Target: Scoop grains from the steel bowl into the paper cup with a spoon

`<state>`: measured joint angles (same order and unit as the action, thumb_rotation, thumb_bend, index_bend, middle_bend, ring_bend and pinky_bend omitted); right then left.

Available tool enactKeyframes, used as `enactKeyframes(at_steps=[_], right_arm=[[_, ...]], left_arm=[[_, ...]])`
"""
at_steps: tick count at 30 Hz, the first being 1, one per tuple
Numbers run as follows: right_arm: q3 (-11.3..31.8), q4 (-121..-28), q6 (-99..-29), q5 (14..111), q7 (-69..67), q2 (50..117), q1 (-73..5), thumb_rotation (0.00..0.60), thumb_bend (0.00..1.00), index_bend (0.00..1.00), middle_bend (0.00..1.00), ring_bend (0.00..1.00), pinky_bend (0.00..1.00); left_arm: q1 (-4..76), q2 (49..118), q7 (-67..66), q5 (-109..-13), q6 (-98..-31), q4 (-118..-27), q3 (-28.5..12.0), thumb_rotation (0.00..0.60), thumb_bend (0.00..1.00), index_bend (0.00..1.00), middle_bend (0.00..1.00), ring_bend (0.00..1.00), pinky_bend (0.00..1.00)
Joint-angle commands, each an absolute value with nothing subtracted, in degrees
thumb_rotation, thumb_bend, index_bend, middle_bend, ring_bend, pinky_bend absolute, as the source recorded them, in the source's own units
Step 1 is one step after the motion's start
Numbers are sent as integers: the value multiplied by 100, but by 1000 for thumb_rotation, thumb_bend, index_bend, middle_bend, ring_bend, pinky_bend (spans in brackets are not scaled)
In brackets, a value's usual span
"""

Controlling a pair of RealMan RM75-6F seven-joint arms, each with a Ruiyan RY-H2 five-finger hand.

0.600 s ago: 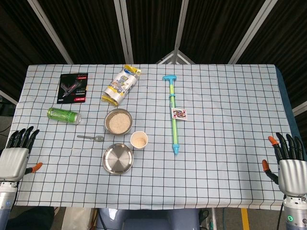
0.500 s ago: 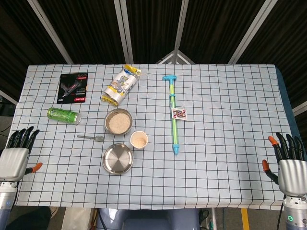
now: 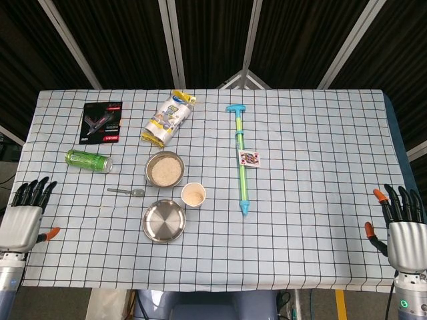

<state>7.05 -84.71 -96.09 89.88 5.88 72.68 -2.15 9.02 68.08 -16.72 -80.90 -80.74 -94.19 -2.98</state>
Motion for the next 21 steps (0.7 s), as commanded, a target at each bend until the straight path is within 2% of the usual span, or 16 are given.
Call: enactKeyframes(at_steps=[1,10,11,13,14,15,16,18,21], right_arm=[[704,-8455,-9608,9000,570,7266,-222,600,383,184,129,0,0],[671,-8471,-9554,9000,540,7235,-224,600,383,184,129,0,0],[669,-8472,-9544,9002,537,7229,-228,600,383,184,129,0,0],[669,-8474,-9528,9000,529,7220,-236,600,383,184,129,0,0],[670,-8474,-9525,8998,526,7217,-237,600,383,184,129,0,0],[672,-8472,-9527,8999,525,7217,-238,600,383,184,129,0,0],[673,-8469,-9531,9000,523,7217,-238,600,383,184,129,0,0],[674,-8463,-9534,8997,517,7219,-236,600,384,184,129,0,0],[675,-8456,-9542,9000,515,7223,-235,600,383,184,129,0,0]], left_arm=[[913,6814,-1680,-8072,-8056,-9429,-304,600,8,0,0,0,0],[987,6826,-1854,-8017,-7963,-9420,-334,600,8,0,0,0,0],[1021,6821,-1927,-8017,-7923,-9407,-338,600,8,0,0,2,15],[1101,6808,-2080,-8012,-7857,-9391,-377,600,10,0,11,62,127],[1162,6813,-2158,-8018,-7837,-9374,-426,600,16,0,51,136,229],[1225,6831,-2215,-8010,-7810,-9350,-483,600,27,12,140,274,377],[1300,6859,-2259,-7985,-7763,-9318,-548,600,37,28,226,378,479],[1486,6950,-2276,-7881,-7574,-9234,-688,600,69,114,517,668,736],[1763,7098,-2262,-7610,-7158,-9091,-855,600,127,270,819,907,948]])
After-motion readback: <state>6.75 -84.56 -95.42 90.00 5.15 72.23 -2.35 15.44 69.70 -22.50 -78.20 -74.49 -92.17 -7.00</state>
